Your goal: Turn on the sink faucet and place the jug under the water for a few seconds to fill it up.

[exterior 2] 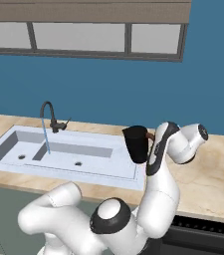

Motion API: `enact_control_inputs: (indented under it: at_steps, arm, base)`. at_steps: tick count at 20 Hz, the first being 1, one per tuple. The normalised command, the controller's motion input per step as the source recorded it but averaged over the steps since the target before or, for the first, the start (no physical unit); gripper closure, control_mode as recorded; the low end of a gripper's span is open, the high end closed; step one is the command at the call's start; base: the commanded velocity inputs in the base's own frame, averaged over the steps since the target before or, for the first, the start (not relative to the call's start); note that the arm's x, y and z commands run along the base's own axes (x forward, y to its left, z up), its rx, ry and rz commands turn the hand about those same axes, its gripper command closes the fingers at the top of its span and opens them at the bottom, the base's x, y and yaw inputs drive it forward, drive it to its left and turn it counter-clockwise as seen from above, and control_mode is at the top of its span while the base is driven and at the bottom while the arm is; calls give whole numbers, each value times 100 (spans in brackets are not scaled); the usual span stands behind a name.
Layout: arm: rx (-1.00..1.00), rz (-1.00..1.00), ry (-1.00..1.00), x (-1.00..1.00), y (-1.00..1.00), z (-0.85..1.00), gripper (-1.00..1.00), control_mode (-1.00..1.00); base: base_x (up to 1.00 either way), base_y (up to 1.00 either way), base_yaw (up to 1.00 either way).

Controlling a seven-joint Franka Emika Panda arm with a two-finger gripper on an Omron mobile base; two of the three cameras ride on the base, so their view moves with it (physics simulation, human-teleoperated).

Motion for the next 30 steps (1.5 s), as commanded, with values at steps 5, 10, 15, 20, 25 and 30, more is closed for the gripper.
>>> enact_control_inputs:
  at_steps: [5,10,15,20,25,30]
  arm:
    - [0,26,13,0,100,0,100,-100]
    - [0,16,13,0,100,0,100,-100]
    - [0,0,12,0,100,0,100,-100]
    - [0,0,10,0,100,0,100,-100]
    - [0,0,8,0,100,-1,100,-100]
    - [0,-6,1,7,82,-19,100,-100]
  base:
    - [0,0,0]
    - [0,0,0]
    - [0,0,0]
    - [0,0,0]
    - [0,0,0]
    - [0,0,0]
